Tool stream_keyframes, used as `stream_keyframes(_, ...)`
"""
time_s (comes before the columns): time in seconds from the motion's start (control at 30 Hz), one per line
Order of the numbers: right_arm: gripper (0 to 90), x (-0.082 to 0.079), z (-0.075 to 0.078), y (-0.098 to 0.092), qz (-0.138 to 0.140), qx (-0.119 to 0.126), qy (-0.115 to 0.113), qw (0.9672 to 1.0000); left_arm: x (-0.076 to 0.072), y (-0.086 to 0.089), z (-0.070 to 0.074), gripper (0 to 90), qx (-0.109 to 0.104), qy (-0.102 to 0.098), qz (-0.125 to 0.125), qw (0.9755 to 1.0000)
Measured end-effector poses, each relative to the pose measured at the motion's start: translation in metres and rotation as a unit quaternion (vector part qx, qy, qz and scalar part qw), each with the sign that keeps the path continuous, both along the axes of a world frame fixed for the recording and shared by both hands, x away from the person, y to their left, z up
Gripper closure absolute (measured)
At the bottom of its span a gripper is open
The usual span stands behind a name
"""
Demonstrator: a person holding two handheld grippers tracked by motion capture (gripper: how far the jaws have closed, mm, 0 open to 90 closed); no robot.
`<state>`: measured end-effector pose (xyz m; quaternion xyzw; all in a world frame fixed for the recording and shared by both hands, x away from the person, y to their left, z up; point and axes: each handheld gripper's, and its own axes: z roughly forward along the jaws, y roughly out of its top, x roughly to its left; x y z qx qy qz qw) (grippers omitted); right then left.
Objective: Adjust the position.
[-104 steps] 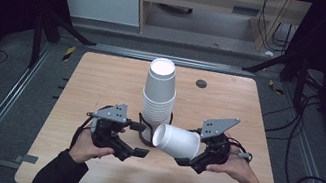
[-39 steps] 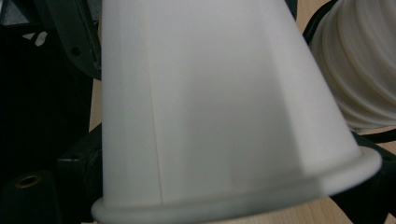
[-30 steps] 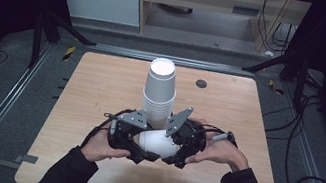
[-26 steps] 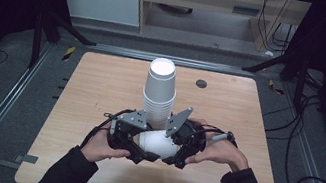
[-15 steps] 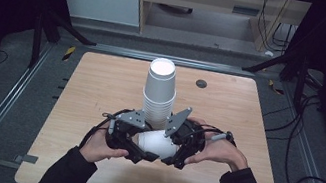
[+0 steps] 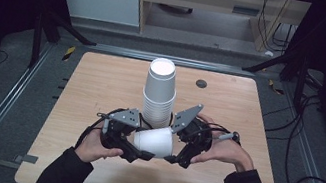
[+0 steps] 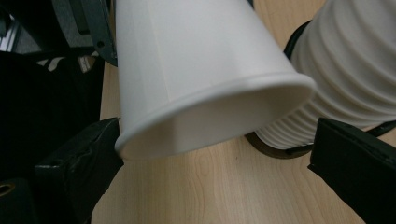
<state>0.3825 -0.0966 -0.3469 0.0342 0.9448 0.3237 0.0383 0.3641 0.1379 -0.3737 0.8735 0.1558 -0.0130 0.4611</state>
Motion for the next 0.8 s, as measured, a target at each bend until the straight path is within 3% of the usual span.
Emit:
stream_keyframes(0.17, 2.5, 0.001, 0.006, -0.013, -0.021, 0.026, -0.005, 0.9994, 0.000, 0.006, -0.001, 20.3, -0.004, -0.004, 0.008, 1.0000)
stream_keyframes(0.3, 2.5, 0.002, 0.009, -0.032, -0.051, 0.079, 0.002, 0.9956, 0.000, 0.008, -0.002, 20.2, -0.013, -0.009, 0.015, 0.9998)
stream_keyframes(0.4, 2.1, 0.002, 0.009, -0.037, -0.059, 0.091, 0.004, 0.9941, 0.000, 0.008, -0.002, 20.2, -0.016, -0.013, 0.020, 0.9996)
stream_keyframes(0.43, 2.1, 0.002, 0.009, -0.043, -0.069, 0.111, 0.009, 0.9914, 0.000, 0.008, -0.001, 20.2, -0.022, -0.015, 0.022, 0.9994)
stream_keyframes(0.47, 2.1, 0.002, 0.009, -0.043, -0.069, 0.111, 0.009, 0.9914, 0.000, 0.008, -0.001, 20.2, -0.022, -0.015, 0.022, 0.9994)
stream_keyframes(0.5, 1.9, 0.001, 0.008, -0.049, -0.075, 0.132, 0.017, 0.9883, 0.000, 0.008, -0.001, 20.1, -0.025, -0.018, 0.025, 0.9992)
stream_keyframes(0.7, 1.8, -0.003, 0.002, -0.059, -0.089, 0.178, 0.037, 0.9794, -0.001, 0.007, -0.001, 20.1, -0.038, -0.025, 0.031, 0.9985)
stream_keyframes(0.8, 1.8, -0.004, -0.002, -0.060, -0.092, 0.183, 0.041, 0.9779, -0.001, 0.005, -0.002, 20.1, -0.039, -0.026, 0.029, 0.9985)
